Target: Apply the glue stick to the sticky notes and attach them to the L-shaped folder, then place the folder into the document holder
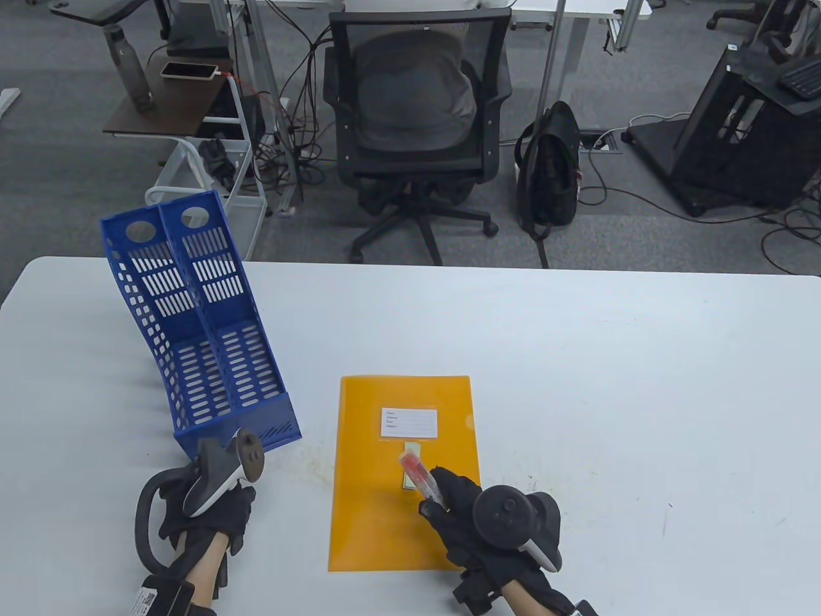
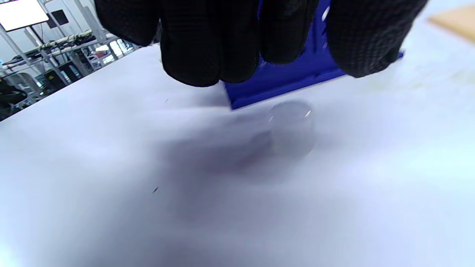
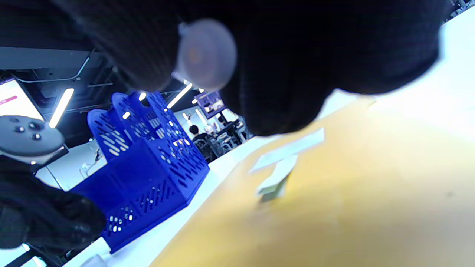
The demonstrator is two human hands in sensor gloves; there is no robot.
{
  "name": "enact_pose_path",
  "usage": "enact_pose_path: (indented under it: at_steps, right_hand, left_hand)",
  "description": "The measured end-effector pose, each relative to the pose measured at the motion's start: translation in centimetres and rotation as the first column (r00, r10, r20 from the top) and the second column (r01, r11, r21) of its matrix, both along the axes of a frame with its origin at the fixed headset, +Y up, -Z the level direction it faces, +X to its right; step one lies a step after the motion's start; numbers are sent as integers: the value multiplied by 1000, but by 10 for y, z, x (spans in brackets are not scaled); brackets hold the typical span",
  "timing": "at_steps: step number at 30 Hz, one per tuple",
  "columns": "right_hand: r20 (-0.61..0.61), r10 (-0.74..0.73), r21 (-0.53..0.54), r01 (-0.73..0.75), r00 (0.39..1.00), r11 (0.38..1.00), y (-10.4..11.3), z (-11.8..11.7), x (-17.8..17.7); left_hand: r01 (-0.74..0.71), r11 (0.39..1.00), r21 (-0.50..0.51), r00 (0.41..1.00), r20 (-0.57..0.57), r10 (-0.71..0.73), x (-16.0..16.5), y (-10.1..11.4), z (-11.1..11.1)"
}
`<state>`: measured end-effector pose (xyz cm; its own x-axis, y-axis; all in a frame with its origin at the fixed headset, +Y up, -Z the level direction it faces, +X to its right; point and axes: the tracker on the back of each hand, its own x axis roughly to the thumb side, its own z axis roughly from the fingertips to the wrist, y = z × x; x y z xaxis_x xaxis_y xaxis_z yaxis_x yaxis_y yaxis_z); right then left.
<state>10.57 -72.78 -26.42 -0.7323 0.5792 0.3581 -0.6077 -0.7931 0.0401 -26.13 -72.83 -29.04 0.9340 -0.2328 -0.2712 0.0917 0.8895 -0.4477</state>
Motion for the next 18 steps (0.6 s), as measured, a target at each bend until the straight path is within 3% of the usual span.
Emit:
enact_pose_path:
  at_steps: [6,9,12,18]
  right_hand:
    - [-2,5,-3,-5,1000,1000,0,0,0]
    - [-4,10,-5,-10,1000,1000,0,0,0]
    - [-2,12,-7,-12,1000,1000,-1,0,0]
    - [-3,25,-15,-25,1000,1000,-1,0,-1]
  left_hand:
    - [-76,995,-60,997,-20,75,-3,-26,-1]
    - [-24,999,-41,1000,16,24,-1,-33,-2]
    - [-8,1000,-17,999,44,9,-1,-34,-3]
    - [-149,988,33,986,77,146,8,-27,-5]
